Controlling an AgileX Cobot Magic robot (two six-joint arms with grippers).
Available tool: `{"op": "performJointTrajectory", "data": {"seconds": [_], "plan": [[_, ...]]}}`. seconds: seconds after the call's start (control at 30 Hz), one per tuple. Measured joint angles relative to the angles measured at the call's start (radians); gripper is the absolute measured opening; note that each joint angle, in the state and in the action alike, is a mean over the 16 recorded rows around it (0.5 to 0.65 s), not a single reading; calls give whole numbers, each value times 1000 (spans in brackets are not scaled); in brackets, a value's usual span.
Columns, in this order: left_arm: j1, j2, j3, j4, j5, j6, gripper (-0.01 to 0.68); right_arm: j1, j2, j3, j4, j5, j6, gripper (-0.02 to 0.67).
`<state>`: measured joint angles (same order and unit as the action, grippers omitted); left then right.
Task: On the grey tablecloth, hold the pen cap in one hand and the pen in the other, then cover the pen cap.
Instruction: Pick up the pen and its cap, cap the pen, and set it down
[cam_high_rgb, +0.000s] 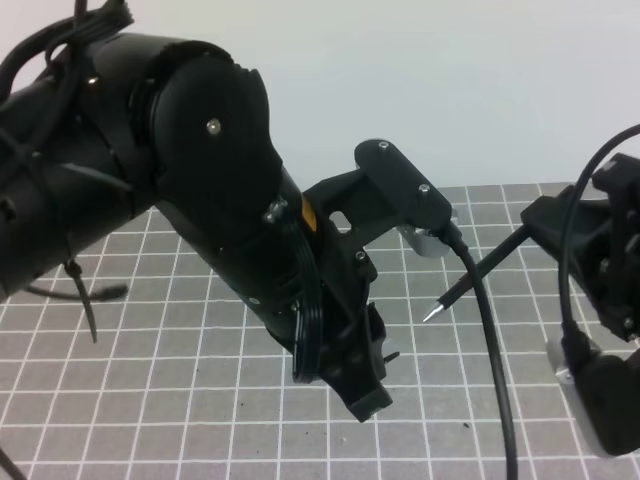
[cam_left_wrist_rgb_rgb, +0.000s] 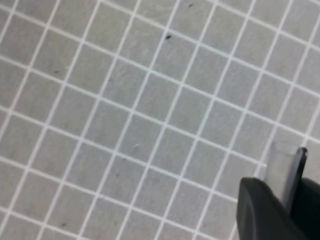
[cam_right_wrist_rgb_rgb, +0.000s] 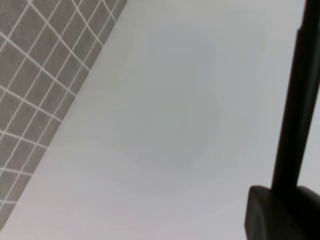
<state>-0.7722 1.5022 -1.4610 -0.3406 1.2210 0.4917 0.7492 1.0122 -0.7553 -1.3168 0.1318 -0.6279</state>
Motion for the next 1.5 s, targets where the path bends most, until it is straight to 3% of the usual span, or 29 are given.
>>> {"op": "performJointTrajectory", "data": {"seconds": [0.5, 1.5], "plan": [[2, 0, -1, -62, 0, -3, 85, 1, 26, 0, -93, -38, 2, 1], [21, 0, -35, -109, 13, -46, 85, 19, 55, -1, -108, -48, 31, -4]]}}
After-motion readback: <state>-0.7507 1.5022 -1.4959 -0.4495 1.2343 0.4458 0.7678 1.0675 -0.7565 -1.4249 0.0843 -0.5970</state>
